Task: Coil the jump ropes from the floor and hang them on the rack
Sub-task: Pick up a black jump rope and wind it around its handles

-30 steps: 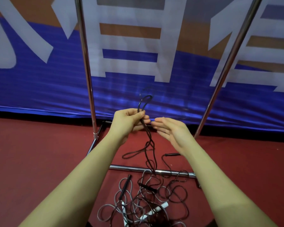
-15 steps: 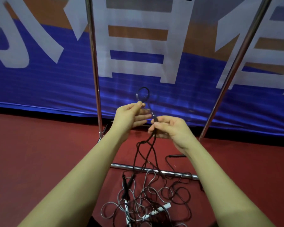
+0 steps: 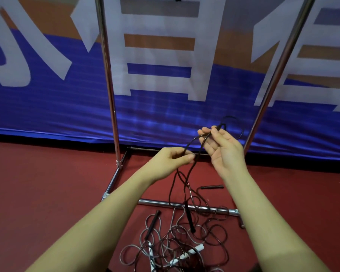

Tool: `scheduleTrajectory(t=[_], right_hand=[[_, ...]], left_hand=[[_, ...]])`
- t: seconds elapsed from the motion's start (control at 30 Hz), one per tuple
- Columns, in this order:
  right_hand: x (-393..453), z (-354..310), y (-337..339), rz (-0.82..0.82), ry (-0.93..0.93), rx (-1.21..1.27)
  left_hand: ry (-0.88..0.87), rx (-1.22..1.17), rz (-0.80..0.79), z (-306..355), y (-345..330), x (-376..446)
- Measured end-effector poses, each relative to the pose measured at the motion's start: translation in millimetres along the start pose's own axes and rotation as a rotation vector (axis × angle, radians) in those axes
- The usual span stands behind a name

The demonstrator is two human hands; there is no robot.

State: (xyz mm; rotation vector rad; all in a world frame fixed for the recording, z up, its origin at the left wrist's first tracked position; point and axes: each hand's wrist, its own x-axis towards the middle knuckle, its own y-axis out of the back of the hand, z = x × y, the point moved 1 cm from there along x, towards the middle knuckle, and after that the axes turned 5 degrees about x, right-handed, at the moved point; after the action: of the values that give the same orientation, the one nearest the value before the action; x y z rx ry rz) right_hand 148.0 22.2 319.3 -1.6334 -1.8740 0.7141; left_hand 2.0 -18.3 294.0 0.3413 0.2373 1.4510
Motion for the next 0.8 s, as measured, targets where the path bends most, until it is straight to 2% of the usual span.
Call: scheduleTrajectory(t=[0.13, 0.4, 0.5, 0.6, 0.7, 0.8], right_hand=[[1, 0, 2, 0.021, -0.007, 0.064], [3, 1, 7, 0.042, -0.026, 0.094], [6, 2, 11, 0.019, -0.073, 0.056], [4, 10, 12, -0.041, -0.185, -0.161], [-3, 22, 7, -0.210, -0.269, -0.456], [-10, 31, 1, -0.392, -0.341, -0.581]], left_hand=[[0.002, -0.115, -0.063, 3, -3, 2], [0.066, -0.110, -0.127, 7, -4, 4], [0.049, -0.209, 0.010, 10, 4, 6], [0.039, -0.425, 0.173, 13, 15, 8], [0.022, -0.545, 0.295, 16, 27, 8], [0.006, -0.595, 0.362, 19, 34, 7]])
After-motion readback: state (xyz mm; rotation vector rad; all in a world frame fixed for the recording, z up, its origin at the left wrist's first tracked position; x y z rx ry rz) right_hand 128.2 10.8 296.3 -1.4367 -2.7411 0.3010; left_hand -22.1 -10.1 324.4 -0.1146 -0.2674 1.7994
